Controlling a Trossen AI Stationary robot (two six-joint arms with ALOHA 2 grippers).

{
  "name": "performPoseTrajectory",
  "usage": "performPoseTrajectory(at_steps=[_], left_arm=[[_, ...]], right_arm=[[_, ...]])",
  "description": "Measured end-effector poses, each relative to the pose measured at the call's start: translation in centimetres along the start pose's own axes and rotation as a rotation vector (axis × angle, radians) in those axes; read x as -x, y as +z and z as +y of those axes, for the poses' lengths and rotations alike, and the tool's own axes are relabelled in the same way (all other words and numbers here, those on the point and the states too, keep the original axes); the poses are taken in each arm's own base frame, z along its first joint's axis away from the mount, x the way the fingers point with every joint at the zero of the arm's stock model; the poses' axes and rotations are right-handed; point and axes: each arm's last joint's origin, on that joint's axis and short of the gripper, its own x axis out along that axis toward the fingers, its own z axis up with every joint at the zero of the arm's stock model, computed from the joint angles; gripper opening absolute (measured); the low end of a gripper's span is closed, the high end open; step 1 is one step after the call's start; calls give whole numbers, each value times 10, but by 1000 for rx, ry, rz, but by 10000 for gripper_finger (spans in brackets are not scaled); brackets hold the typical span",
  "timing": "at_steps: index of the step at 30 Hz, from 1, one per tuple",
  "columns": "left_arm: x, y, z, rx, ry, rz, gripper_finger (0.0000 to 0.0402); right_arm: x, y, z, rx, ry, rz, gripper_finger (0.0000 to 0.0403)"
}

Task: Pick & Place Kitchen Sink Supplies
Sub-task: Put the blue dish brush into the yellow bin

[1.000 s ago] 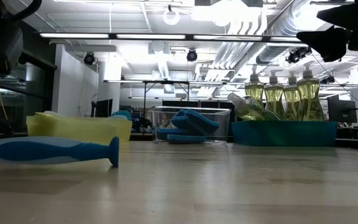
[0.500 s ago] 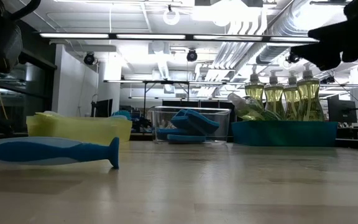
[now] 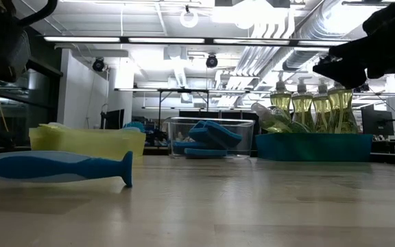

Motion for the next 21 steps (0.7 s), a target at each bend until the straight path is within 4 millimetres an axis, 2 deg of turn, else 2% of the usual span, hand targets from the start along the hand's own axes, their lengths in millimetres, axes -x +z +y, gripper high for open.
performPoseTrajectory(at_steps=[3,7,21], left_arm=[[0,2,1,-6,3,-1,47],[0,3,2,-10,23,-18,47],[2,36,15,-44,83,-130,47]], right_arm=[[-2,-2,-2,18,-15,22,345],[-4,-5,-3,51,-29,56,287],[-6,-8,-3,106,-44,96,21]])
